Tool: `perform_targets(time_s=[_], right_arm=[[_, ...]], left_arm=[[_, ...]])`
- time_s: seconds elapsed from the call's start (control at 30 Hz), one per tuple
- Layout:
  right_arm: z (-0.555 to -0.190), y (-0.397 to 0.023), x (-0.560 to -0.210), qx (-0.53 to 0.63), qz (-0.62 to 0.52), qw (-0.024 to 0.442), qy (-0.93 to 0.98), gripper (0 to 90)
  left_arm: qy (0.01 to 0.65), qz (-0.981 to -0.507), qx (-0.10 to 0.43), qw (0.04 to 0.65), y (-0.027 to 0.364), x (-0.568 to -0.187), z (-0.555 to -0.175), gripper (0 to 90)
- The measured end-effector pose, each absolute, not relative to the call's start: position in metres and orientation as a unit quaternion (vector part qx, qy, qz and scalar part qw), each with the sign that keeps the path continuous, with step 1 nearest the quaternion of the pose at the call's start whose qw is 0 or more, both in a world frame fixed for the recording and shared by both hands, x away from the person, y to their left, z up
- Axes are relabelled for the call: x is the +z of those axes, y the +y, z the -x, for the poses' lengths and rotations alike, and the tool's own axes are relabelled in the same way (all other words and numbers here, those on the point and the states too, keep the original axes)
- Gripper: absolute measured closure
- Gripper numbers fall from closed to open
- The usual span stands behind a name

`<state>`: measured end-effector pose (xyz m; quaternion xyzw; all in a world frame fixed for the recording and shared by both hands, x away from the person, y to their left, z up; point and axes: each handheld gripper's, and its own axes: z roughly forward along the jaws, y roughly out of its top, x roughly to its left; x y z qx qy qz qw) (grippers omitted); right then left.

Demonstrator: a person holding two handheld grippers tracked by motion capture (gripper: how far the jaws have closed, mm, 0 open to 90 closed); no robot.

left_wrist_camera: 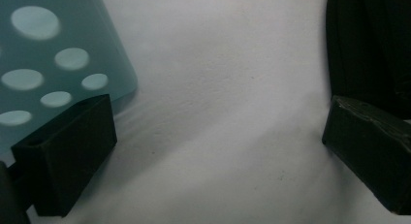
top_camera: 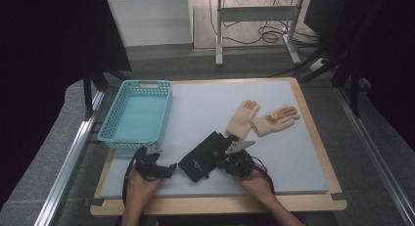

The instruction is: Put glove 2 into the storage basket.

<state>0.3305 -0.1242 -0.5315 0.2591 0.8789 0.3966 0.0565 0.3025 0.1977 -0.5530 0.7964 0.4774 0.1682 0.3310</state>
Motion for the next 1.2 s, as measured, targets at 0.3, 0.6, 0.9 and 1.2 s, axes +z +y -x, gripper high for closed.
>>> perform_targets(time_s=[0.3, 0.6, 0.9, 1.2], right_arm=[[-0.339, -0.168, -0.519, 0.390, -0.294, 0.107, 0.866, 70.2], [-0.349, -0.232, -0.519, 0.366, -0.349, 0.175, 0.845, 43.2], [-0.356, -0.259, -0.526, 0.343, -0.376, 0.203, 0.836, 30.0], [-0.357, -0.263, -0.530, 0.356, -0.382, 0.190, 0.832, 26.4]], left_arm=[[0.480, -0.796, 0.166, 0.330, 0.198, -0.553, -0.302, 0.0], [0.482, -0.794, 0.164, 0.333, 0.198, -0.553, -0.302, 0.0], [0.481, -0.794, 0.164, 0.334, 0.199, -0.553, -0.302, 0.0], [0.469, -0.804, 0.164, 0.328, 0.199, -0.549, -0.297, 0.0]])
